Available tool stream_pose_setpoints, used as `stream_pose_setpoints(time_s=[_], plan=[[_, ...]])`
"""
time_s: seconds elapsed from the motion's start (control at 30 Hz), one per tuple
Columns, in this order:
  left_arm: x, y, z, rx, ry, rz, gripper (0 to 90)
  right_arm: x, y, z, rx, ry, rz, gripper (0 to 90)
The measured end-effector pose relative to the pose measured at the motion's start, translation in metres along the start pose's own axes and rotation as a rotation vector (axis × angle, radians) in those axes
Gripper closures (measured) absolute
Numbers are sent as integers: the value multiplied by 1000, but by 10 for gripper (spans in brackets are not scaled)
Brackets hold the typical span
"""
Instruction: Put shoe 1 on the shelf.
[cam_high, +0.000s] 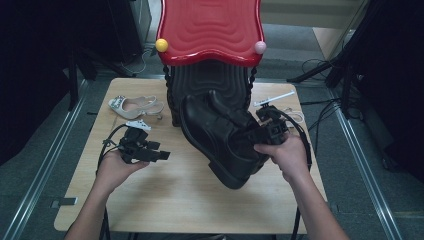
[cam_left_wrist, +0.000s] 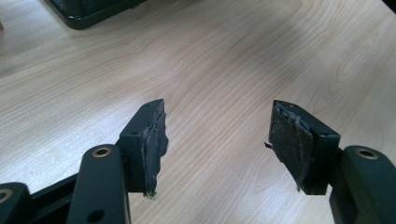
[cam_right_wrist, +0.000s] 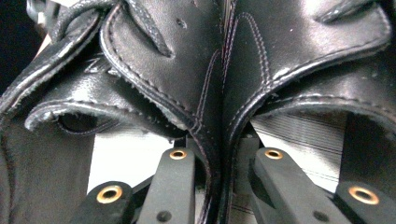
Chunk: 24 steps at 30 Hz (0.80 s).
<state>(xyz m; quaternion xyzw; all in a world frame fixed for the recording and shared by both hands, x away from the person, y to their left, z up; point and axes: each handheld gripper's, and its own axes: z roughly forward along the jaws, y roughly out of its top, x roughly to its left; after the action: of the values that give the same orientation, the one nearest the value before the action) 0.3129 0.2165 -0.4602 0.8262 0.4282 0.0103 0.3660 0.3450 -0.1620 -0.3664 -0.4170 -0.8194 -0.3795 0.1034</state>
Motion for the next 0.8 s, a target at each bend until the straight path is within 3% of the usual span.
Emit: stream_pose_setpoints(time_s=[0.17,0.37,0.5,0.67,0.8], plan=[[-1,0,2,8,3,6,367,-5,24,3,-87,-31,44,834],[-3,1,6,25,2,19,366,-9,50,14,-171,-105,84,833],[-2,1,7,32,-2,25,365,-11,58,22,-224,-135,114,833],[-3,1,8,35,-2,29,366,-12,66,34,-267,-232,121,833],[-4,1,11,48,-6,34,366,-10,72,46,-272,-294,104,833]])
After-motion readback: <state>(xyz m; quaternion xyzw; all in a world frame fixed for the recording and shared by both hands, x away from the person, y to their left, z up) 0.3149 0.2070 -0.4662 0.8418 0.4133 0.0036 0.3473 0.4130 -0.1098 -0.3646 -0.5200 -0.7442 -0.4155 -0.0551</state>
